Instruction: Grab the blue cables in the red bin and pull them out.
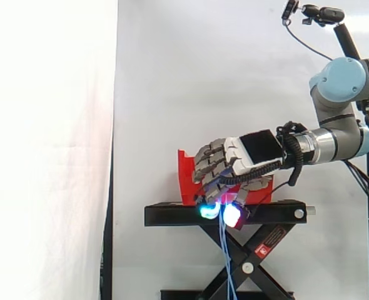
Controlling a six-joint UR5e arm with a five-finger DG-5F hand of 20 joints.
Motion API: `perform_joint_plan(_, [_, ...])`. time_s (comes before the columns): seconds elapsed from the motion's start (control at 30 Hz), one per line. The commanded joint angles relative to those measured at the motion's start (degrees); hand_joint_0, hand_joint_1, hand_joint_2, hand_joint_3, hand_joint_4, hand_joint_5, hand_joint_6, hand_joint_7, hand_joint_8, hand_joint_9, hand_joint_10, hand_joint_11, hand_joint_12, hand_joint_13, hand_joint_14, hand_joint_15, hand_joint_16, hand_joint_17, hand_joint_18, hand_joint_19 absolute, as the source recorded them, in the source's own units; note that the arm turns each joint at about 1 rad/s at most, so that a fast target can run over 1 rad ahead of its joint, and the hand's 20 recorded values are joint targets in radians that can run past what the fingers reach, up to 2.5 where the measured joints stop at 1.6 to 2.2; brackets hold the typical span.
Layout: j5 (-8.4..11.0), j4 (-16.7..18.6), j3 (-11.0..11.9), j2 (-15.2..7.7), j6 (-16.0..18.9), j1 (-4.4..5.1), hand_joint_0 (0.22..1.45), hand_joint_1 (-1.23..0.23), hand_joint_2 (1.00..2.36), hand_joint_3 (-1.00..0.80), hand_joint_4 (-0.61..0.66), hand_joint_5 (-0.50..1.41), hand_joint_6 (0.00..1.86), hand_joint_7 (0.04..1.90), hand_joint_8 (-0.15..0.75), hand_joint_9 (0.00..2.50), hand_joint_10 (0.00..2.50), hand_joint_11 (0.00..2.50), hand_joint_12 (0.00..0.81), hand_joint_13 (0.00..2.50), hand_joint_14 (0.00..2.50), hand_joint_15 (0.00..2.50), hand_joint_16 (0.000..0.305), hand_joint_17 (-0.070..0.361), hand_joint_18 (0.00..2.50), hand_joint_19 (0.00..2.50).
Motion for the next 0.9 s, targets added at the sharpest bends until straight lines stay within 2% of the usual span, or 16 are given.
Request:
perform_joint_plan(0.0, [0.00, -0.01, 0.00, 0.00, 0.00, 0.00, 0.75, -0.95, 1.00, -1.00, 0.05, 0.91, 0.01, 0.76, 0.213, 1.11, 0.03, 0.86, 0.316, 0.91, 0.03, 0.67, 0.041, 0.093, 0.61, 0.73])
perform_joint_plan(0.37, [-0.26, -0.80, 0.35, 0.00, -0.26, 0.00, 0.75, -0.95, 1.00, -1.00, 0.06, 0.89, 0.02, 0.71, 0.214, 1.11, 0.03, 0.86, 0.314, 0.91, 0.02, 0.67, 0.041, 0.093, 0.61, 0.73])
perform_joint_plan(0.57, [-0.09, -2.20, 0.35, 1.32, -1.76, 0.00, 0.75, -0.95, 1.00, -1.00, 0.06, 0.89, 0.01, 0.71, 0.209, 1.11, 0.03, 0.86, 0.317, 0.91, 0.02, 0.67, 0.041, 0.093, 0.61, 0.73])
perform_joint_plan(0.87, [0.09, -2.55, 0.35, 1.50, -2.72, 0.00, 0.76, -0.96, 1.00, -1.00, 0.05, 0.89, 0.01, 0.72, 0.212, 1.11, 0.03, 0.87, 0.315, 0.91, 0.02, 0.68, 0.041, 0.093, 0.60, 0.73])
